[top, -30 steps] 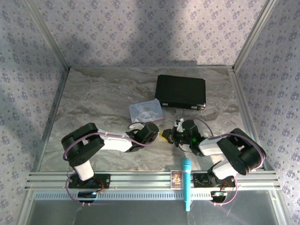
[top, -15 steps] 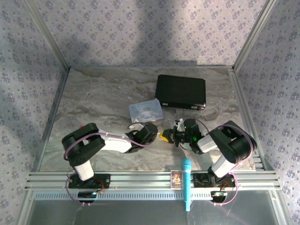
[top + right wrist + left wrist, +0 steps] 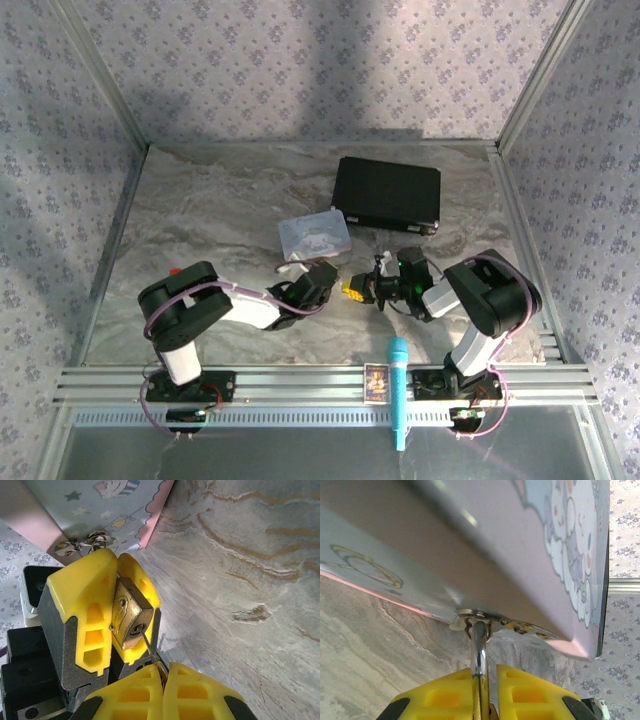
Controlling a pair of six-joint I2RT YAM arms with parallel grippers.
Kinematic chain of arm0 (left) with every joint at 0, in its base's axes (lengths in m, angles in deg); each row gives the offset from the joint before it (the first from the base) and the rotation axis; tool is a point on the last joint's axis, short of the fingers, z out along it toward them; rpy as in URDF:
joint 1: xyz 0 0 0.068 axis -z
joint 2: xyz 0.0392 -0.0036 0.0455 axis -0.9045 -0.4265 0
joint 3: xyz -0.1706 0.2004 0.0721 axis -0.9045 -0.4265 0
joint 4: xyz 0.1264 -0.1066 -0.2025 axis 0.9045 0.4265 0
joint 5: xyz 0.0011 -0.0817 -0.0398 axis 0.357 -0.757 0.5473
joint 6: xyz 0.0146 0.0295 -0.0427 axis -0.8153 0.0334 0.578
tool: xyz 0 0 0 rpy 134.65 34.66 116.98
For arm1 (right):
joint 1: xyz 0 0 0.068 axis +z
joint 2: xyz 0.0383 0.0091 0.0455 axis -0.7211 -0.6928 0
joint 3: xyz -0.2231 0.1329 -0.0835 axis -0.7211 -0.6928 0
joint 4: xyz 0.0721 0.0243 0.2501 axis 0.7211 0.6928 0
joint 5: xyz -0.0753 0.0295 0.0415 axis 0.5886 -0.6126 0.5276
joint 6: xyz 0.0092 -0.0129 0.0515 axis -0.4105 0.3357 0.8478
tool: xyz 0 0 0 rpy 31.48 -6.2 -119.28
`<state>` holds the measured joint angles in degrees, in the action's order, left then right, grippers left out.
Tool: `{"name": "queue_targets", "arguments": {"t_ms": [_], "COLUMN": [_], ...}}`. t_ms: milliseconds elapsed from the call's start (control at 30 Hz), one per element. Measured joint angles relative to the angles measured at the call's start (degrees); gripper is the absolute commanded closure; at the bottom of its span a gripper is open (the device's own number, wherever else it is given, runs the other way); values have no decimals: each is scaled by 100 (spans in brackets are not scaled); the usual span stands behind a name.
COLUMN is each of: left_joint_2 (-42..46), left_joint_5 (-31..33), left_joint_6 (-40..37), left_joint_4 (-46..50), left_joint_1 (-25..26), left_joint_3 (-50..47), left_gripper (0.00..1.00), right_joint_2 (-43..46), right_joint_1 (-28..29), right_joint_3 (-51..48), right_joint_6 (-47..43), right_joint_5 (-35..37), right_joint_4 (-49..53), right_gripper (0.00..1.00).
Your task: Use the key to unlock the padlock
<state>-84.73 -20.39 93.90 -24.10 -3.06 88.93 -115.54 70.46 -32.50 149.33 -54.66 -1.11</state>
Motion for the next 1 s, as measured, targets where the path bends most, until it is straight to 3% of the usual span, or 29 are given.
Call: {"name": "queue_targets", "arguments": {"t_ms": [1000], "left_joint_2": [-98], "left_joint_5": [-208], "left_joint_6": [-509], "left_joint_4": [-483], "left_joint_1": [-15], "left_joint_3": [-146], "left_gripper": [100], "right_joint_2": [-734], "right_joint_1": [-332], "right_joint_3": [149], "right_joint_6": [175], "right_joint_5": [-730], "right_joint_4": [-619], "right_gripper": [100]}}
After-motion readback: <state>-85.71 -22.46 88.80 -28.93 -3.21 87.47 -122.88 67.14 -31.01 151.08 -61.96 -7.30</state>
